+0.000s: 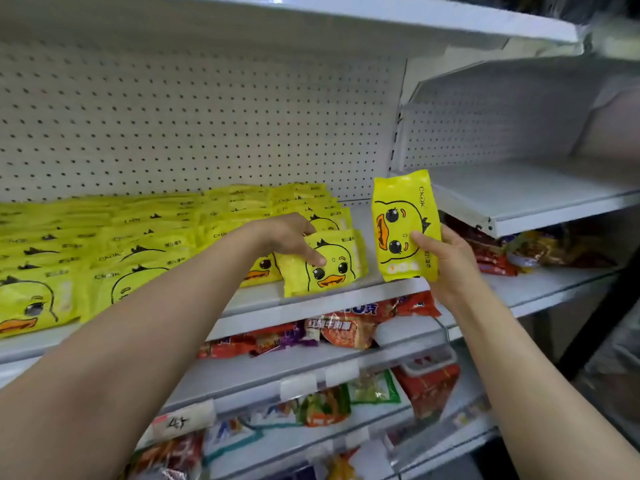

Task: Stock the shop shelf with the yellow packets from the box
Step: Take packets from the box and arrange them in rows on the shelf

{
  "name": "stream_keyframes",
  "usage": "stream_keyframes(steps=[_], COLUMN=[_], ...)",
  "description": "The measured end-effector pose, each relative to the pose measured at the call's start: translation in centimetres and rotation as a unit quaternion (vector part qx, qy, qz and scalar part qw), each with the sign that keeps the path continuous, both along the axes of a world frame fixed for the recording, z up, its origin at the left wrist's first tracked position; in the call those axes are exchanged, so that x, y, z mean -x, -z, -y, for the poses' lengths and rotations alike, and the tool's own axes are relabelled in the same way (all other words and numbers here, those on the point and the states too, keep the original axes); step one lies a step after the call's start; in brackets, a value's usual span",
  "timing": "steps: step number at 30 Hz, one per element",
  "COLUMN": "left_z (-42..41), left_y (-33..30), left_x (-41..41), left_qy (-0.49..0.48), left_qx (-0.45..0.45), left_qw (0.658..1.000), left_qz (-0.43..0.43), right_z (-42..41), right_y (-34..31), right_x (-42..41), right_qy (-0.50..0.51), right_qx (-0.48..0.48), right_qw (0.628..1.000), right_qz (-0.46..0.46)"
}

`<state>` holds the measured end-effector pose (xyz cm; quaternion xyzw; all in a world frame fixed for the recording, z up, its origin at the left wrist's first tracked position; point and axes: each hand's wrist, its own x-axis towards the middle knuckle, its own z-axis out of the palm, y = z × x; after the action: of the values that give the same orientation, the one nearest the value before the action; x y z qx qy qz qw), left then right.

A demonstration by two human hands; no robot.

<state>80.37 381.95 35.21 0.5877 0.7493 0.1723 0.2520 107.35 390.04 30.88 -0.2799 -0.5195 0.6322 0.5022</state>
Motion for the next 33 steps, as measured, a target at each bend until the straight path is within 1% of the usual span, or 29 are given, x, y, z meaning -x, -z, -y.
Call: stream_keyframes(steps=[4, 11, 15, 18, 19, 21, 23, 25, 26, 28, 29, 30, 31, 33], left_z=[-3.4, -6.5, -7.3, -7.5, -7.4, -7.1, -6.5, -5.7, -5.4, -4.6, -4.2, -3.8, -3.5, -3.2], left_y=[-0.1, -0.3, -0.1, 0.5, 0.6, 0.9, 1.3, 1.3, 1.1, 0.3, -0.3, -0.9, -1.5, -2.1], left_x=[-1.2, -0.4, 0.1, 0.2, 0.2, 0.3, 0.8, 1.4, 1.7, 1.8, 1.5, 0.9, 0.2, -1.1], left_qy=[-0.013, -0.055, -0.071, -0.09, -0.098, -0.105, -0.117, -0.126, -0.134, -0.162, -0.174, -0.177, -0.169, -0.125], left_qx=[-0.008, -0.023, -0.019, -0.038, -0.044, -0.063, -0.09, -0.112, -0.13, -0.203, -0.243, -0.27, -0.275, -0.225], left_qw=[0.997, 0.987, 0.983, 0.979, 0.973, 0.951, 0.941, 0.939, 0.941, 0.948, 0.945, 0.941, 0.942, 0.962], left_qz=[-0.077, -0.152, -0.17, -0.18, -0.205, -0.283, -0.305, -0.3, -0.283, -0.184, -0.134, -0.105, -0.095, -0.092], right_z=[-3.6, -9.3, -11.6, -13.0, -13.3, -13.9, -14.3, -14.6, -14.7, -14.7, -14.7, -14.4, -14.2, -13.5], right_y=[-0.6, -1.9, -1.6, -1.3, -1.3, -1.5, -1.7, -2.2, -2.5, -3.1, -3.4, -3.6, -3.7, -3.5], right_x=[0.4, 1.4, 2.4, 3.1, 3.3, 3.7, 4.1, 4.6, 4.9, 5.5, 6.0, 6.5, 7.1, 8.5], right_qy=[-0.034, -0.112, -0.135, -0.154, -0.162, -0.176, -0.195, -0.219, -0.232, -0.265, -0.283, -0.298, -0.312, -0.334], right_qx=[-0.001, -0.008, -0.015, -0.025, -0.03, -0.043, -0.061, -0.088, -0.103, -0.138, -0.154, -0.167, -0.179, -0.198], right_qw=[0.999, 0.993, 0.99, 0.986, 0.984, 0.978, 0.969, 0.956, 0.948, 0.926, 0.913, 0.9, 0.887, 0.864], right_qz=[0.008, 0.039, 0.041, 0.062, 0.074, 0.106, 0.141, 0.176, 0.194, 0.229, 0.249, 0.27, 0.29, 0.32])
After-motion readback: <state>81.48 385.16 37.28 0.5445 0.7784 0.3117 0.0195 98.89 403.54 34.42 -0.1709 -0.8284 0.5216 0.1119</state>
